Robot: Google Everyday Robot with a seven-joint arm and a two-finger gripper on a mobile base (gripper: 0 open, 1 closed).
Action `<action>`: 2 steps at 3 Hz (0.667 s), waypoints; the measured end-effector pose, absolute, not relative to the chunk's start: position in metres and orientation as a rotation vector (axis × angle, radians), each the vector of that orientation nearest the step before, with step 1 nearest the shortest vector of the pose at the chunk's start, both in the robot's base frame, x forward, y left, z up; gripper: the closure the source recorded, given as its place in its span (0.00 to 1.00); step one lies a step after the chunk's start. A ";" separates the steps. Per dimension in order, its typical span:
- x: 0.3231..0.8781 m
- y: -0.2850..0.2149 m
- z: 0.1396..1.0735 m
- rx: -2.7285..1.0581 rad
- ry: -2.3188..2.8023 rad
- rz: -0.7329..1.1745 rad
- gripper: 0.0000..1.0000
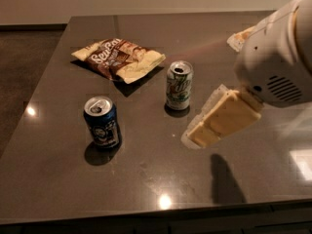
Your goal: Move pepsi can near 7up can
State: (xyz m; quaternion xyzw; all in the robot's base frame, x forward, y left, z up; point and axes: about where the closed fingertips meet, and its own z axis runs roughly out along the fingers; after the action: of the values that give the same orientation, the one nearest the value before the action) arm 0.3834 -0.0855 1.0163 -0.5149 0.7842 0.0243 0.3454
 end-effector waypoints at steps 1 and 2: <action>0.383 -0.086 1.016 -1.337 2.036 0.063 0.00; 0.383 -0.086 1.016 -1.337 2.036 0.063 0.00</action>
Offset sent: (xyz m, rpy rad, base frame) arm 0.0349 0.0220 -0.0132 0.1145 -0.0041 0.0430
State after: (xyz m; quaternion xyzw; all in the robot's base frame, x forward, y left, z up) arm 0.3834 -0.0855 1.0163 -0.5149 0.7842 0.0243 0.3454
